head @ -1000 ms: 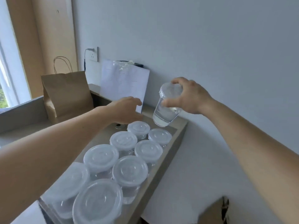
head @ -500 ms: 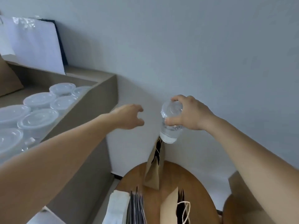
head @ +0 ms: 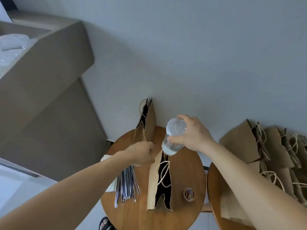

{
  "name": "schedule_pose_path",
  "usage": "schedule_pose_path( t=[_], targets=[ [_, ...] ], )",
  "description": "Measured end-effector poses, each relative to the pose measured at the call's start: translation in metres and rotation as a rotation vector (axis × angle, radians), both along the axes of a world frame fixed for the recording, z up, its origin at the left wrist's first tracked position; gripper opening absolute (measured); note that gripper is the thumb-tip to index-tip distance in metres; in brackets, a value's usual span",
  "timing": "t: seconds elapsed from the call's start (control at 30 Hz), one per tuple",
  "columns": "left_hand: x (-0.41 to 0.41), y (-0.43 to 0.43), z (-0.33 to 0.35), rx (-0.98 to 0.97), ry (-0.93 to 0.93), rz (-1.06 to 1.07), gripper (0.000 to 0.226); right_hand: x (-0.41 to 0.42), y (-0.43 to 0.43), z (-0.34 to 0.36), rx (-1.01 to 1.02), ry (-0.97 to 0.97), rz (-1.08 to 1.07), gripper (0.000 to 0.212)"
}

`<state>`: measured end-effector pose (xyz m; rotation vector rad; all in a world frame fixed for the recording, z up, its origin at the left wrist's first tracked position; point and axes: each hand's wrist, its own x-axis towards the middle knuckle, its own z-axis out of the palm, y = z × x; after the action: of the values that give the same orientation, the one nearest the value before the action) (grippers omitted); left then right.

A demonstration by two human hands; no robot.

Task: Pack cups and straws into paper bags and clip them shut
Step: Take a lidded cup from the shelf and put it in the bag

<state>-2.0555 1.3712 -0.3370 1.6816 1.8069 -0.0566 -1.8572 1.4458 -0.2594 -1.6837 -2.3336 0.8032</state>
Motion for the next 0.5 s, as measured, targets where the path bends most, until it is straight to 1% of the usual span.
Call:
schedule_pose_path(
  t=[0.2, 0.3, 0.37, 0.43, 0.5],
  targets=[
    [0.026, -0.031, -0.044, -0.162, -0.024, -0.076, 0.087, 0.002, -0.009, -0.027, 0.0, 0.021, 0.005, 0.098],
    [0.036, -0.039, -0.051, -0.207, -0.032, -0.083, 0.092, 0.001, -0.012, -0.033, -0.016, 0.043, 0.016, 0.099],
    [0.044, -0.042, -0.054, -0.201, -0.008, -0.032, 0.084, 0.0, -0.015, -0.035, -0.016, 0.062, 0.021, 0.1],
    [0.05, -0.044, -0.056, -0.166, 0.038, 0.02, 0.064, -0.001, -0.017, -0.037, -0.027, 0.085, 0.017, 0.101],
    [0.055, -0.046, -0.059, -0.142, 0.016, 0.085, 0.046, -0.002, -0.021, -0.04, -0.052, 0.109, 0.004, 0.103]
  ],
)
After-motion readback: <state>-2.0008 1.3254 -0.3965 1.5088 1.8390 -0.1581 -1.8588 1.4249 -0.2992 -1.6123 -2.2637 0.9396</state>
